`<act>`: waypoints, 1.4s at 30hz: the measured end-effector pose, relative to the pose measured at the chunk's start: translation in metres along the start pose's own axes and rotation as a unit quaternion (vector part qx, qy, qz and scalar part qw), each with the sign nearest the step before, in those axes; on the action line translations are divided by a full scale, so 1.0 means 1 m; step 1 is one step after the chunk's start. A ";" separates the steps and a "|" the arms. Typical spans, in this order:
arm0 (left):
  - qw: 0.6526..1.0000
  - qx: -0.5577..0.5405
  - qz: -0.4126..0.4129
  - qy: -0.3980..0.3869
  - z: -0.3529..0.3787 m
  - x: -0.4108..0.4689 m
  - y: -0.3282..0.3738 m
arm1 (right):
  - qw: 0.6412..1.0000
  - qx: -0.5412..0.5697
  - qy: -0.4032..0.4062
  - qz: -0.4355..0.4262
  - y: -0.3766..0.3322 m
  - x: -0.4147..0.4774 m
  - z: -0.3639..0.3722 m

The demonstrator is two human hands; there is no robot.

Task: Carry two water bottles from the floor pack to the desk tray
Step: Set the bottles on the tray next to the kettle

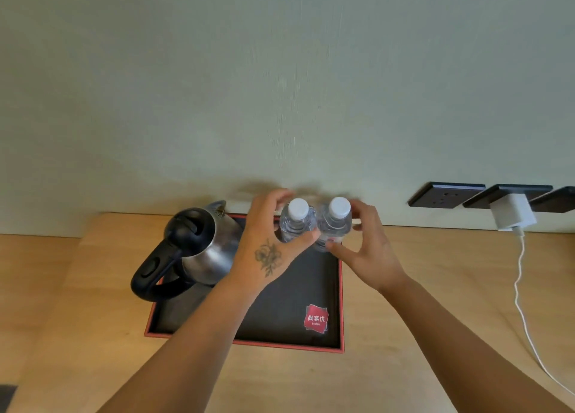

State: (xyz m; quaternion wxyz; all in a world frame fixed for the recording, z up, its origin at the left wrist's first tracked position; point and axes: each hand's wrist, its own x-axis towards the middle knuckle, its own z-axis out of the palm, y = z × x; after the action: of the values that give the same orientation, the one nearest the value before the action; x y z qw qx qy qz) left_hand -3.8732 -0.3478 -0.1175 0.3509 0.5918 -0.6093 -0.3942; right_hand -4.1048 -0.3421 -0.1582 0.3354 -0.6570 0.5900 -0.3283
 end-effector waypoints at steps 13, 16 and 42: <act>0.996 0.086 0.006 -0.014 -0.029 0.033 0.036 | 0.972 -0.203 -0.057 -0.100 -0.071 0.016 -0.046; 0.996 0.089 0.012 -0.028 -0.030 0.040 0.034 | 0.974 -0.201 -0.053 -0.087 -0.076 0.018 -0.043; 0.969 0.201 0.074 -0.127 -0.044 0.049 0.046 | 0.985 -0.170 -0.035 -0.021 -0.088 0.007 -0.038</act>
State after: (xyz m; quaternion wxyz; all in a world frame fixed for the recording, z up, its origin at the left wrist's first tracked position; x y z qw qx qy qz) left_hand -3.8568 -0.4006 -0.0585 0.1728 0.5483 -0.7576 -0.3090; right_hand -4.0868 -0.3446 -0.0642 0.2323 -0.7279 0.6110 -0.2069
